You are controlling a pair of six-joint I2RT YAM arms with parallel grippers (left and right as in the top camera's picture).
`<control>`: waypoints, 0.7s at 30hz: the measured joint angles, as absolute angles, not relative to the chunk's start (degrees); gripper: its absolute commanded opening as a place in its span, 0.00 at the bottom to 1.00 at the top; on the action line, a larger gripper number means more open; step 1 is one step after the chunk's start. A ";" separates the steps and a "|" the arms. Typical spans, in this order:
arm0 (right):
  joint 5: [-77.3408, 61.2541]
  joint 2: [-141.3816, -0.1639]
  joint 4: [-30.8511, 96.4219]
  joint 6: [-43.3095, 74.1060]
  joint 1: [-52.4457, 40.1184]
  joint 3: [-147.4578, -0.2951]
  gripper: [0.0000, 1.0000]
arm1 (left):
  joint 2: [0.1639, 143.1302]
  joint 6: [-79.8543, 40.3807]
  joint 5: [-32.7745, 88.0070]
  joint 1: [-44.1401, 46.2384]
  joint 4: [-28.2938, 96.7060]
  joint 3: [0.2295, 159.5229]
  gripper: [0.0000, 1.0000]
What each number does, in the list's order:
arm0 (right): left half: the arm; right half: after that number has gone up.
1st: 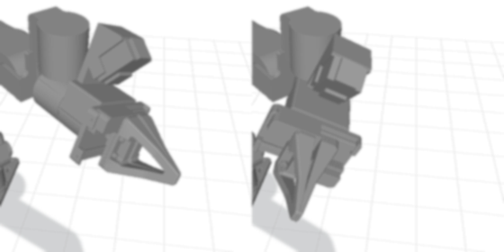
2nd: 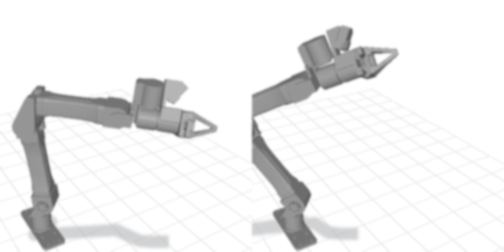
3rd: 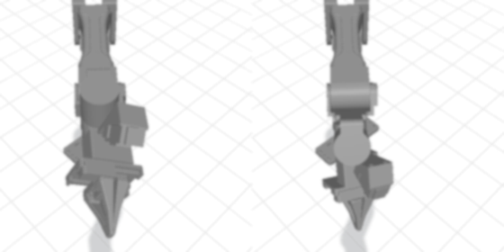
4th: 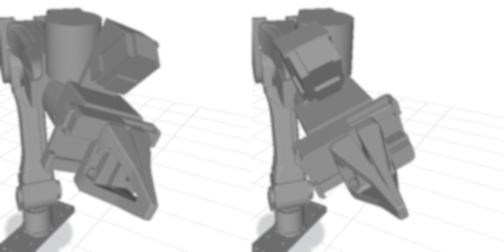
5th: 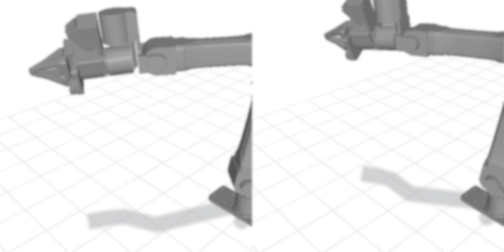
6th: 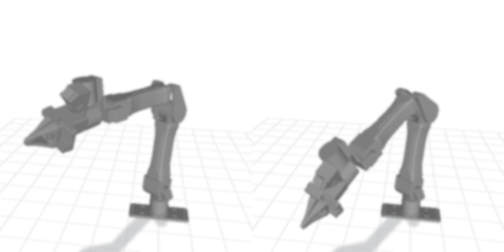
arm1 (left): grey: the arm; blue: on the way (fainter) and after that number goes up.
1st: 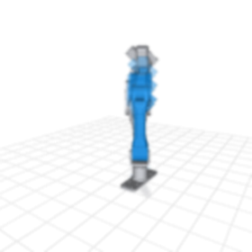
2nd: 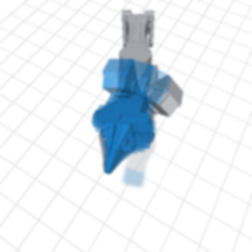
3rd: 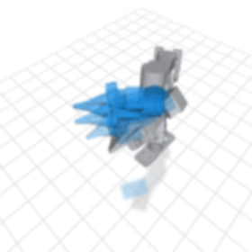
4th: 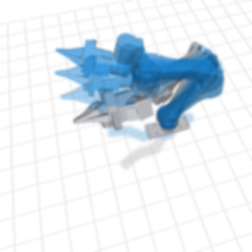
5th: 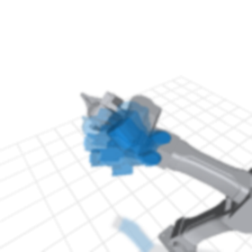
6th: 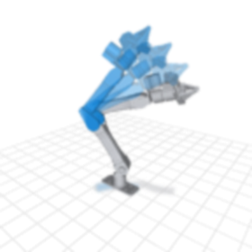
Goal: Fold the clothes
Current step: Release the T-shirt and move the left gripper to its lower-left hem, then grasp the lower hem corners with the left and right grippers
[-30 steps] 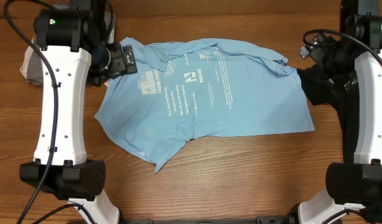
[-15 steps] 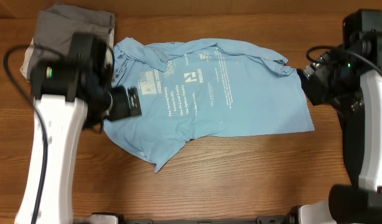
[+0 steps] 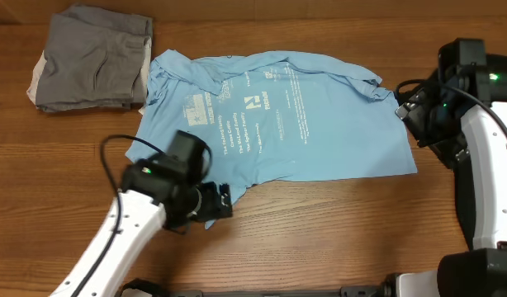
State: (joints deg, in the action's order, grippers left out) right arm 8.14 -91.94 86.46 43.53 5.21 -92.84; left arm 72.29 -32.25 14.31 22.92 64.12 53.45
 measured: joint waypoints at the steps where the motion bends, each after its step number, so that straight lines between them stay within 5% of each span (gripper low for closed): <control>1: 8.19 -91.94 85.86 43.48 5.23 -91.83 1.00 | 72.29 -33.26 14.33 23.97 62.37 52.10 0.80; 21: 9.04 -91.94 76.36 43.48 5.21 -80.12 1.00 | 81.38 -34.57 8.27 25.15 44.18 40.29 0.74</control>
State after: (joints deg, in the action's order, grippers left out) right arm 9.04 -91.94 76.36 43.48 5.21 -80.12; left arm 81.38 -34.57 8.27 25.15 44.18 40.29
